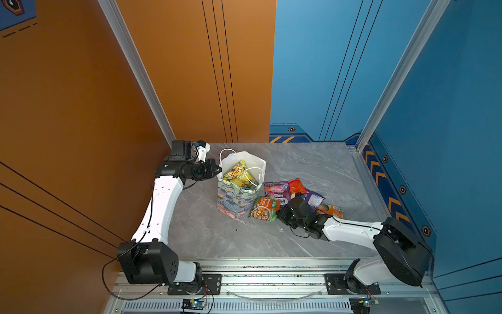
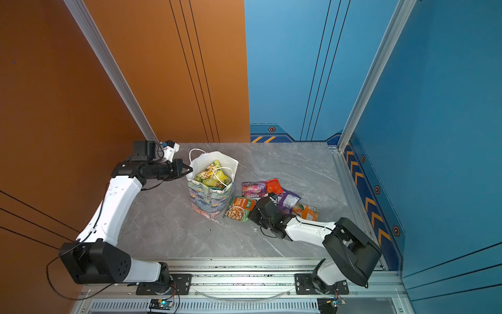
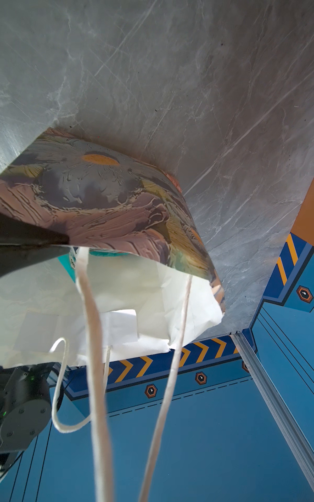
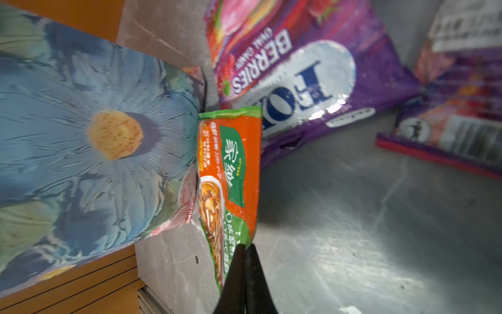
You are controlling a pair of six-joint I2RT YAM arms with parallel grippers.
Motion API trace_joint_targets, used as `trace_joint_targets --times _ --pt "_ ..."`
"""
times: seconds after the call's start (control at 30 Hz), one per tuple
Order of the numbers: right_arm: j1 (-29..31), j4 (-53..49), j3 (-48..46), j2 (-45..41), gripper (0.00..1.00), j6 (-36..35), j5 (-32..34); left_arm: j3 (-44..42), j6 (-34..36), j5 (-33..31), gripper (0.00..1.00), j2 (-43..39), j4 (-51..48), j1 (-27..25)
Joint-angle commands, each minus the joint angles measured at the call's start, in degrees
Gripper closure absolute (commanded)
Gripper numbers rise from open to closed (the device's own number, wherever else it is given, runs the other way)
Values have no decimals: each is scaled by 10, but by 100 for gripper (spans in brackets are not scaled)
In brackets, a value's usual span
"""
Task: Place the snacks into the paper bag
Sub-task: 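Grasp the orange-green soup packet with the right gripper, then lift the soup packet and carry it above the bag with the right gripper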
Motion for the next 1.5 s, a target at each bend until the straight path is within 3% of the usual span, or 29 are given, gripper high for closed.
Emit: trace_joint_targets --times 0.0,0.5,0.83,1.27,1.47 --pt "4 -89 32 -29 100 -54 29 -5 -7 12 100 -17 11 5" --pt "4 -203 133 -106 100 -121 62 -5 -8 15 100 -18 11 5" --pt "-30 -233 206 -126 100 -179 68 -12 -10 18 100 -27 11 6" --pt "-89 -287 478 -31 100 -318 36 -25 -18 25 100 -37 15 4" --pt "-99 -306 592 32 100 -347 -1 -30 -21 25 100 -42 16 3"
